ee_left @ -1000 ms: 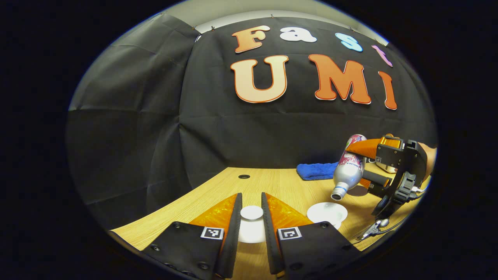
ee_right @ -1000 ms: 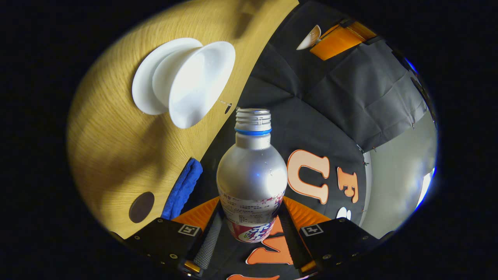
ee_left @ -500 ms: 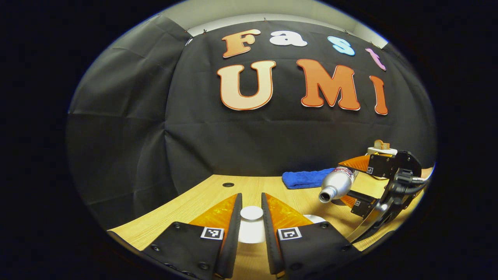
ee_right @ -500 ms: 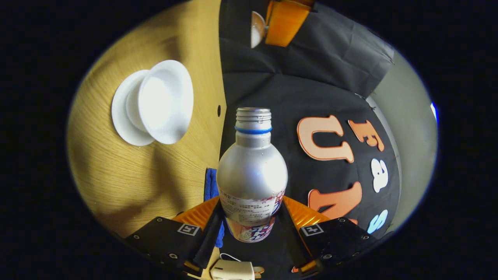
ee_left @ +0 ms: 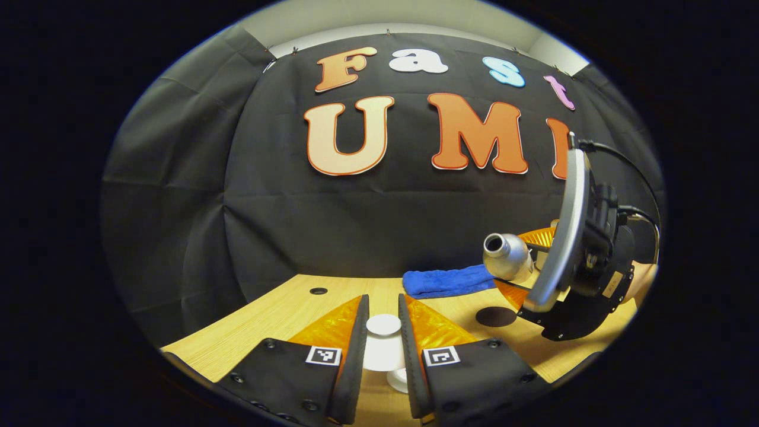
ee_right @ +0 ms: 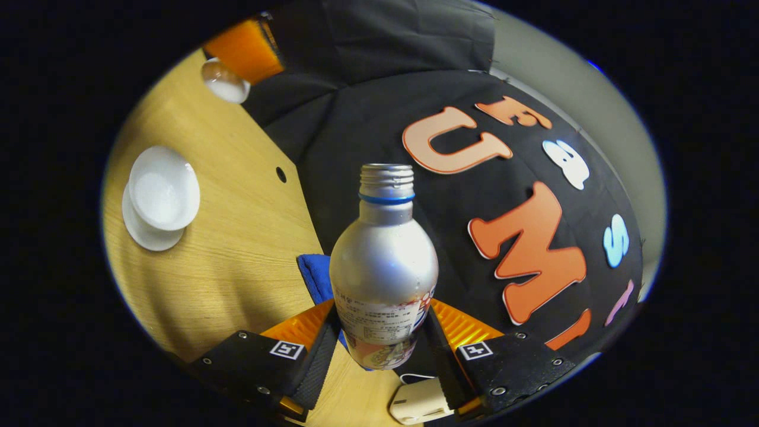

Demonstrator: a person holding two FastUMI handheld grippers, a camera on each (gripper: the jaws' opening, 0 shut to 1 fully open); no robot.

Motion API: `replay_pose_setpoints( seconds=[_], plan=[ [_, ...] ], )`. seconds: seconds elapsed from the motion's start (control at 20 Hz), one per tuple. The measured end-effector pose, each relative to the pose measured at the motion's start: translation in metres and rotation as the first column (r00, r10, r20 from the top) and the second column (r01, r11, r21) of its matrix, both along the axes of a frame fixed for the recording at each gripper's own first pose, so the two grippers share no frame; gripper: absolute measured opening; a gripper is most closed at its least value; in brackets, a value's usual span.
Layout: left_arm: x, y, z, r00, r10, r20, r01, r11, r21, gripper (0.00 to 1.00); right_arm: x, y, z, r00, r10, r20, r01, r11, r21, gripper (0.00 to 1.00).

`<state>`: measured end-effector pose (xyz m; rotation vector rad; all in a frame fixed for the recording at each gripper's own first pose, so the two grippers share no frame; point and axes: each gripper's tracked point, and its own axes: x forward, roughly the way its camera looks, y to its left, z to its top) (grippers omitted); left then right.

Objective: Open the teacup lid with one hand, grasp the water bottle and pour water into the teacup with the other hand; after pouring, place the water bottle on the coaster and then close the teacup lid.

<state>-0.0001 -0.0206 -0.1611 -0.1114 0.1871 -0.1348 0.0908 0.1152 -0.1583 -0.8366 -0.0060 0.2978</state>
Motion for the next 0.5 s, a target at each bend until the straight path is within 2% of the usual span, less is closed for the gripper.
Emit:
replay_pose_setpoints(
  seconds=[0.05,0.25,0.3,0.35,0.4,0.5],
  plan=[
    [0.001,-0.005,0.002,1.000,-0.007,0.002,0.007,1.000,-0.002,0.34,0.004,-0.003,-0.002,1.000,-0.010,-0.030,0.011,0.998,0.059,0.80],
    [0.007,-0.019,0.004,1.000,-0.029,0.001,0.029,1.000,-0.007,0.37,0.017,-0.014,-0.016,0.987,-0.024,-0.156,0.064,0.966,0.250,0.80],
    [0.008,-0.022,0.003,0.999,-0.032,0.000,0.032,0.999,-0.011,0.34,0.021,-0.015,-0.021,0.982,-0.023,-0.187,0.077,0.954,0.290,0.80],
    [0.009,-0.025,0.003,0.999,-0.034,-0.001,0.034,0.999,-0.012,0.36,0.024,-0.017,-0.027,0.976,-0.020,-0.218,0.093,0.940,0.330,0.80],
    [0.010,-0.026,0.004,0.999,-0.036,0.001,0.036,0.999,-0.012,0.33,0.027,-0.017,-0.034,0.968,-0.012,-0.250,0.107,0.921,0.373,0.80],
    [0.012,-0.030,0.004,0.999,-0.041,-0.003,0.041,0.999,-0.011,0.37,0.030,-0.018,-0.047,0.946,0.017,-0.324,0.139,0.881,0.453,0.80]
  ],
)
